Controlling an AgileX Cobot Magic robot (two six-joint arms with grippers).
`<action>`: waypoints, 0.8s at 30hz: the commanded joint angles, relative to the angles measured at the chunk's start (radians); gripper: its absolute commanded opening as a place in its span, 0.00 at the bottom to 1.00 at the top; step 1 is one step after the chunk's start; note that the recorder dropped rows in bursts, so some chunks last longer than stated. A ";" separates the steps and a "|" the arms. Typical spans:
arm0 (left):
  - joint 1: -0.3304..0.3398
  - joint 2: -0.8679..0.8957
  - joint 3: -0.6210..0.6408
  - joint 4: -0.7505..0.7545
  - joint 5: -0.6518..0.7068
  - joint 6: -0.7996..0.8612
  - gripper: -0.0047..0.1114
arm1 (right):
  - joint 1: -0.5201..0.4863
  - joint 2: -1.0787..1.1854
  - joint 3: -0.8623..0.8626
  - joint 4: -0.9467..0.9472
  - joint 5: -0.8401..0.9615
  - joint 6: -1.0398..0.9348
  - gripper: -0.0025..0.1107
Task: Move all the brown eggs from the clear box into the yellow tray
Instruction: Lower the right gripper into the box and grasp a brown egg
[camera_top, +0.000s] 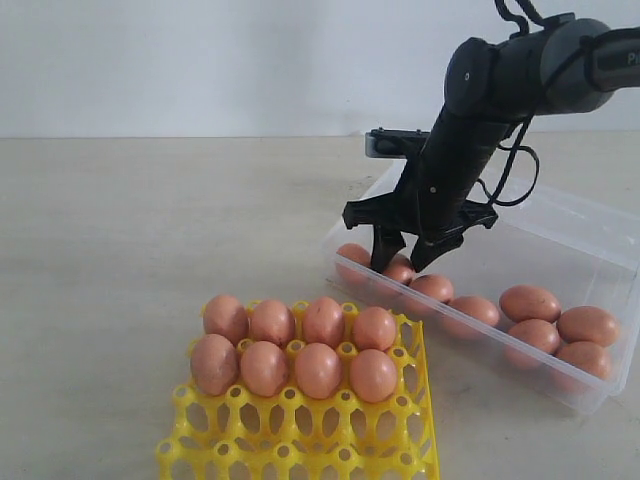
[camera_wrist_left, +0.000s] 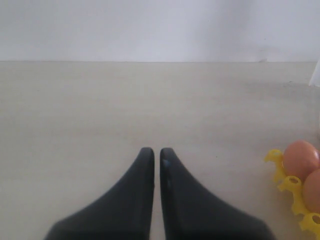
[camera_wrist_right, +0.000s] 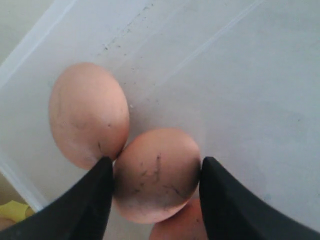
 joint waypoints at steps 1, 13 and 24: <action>-0.004 -0.003 -0.002 -0.008 -0.011 -0.007 0.08 | -0.001 -0.001 0.027 0.005 -0.066 0.006 0.42; -0.004 -0.003 -0.002 -0.008 -0.011 -0.007 0.08 | -0.001 0.040 0.027 0.016 -0.057 -0.003 0.42; -0.004 -0.003 -0.002 -0.008 -0.011 -0.007 0.08 | -0.001 0.081 0.027 0.056 -0.103 -0.003 0.41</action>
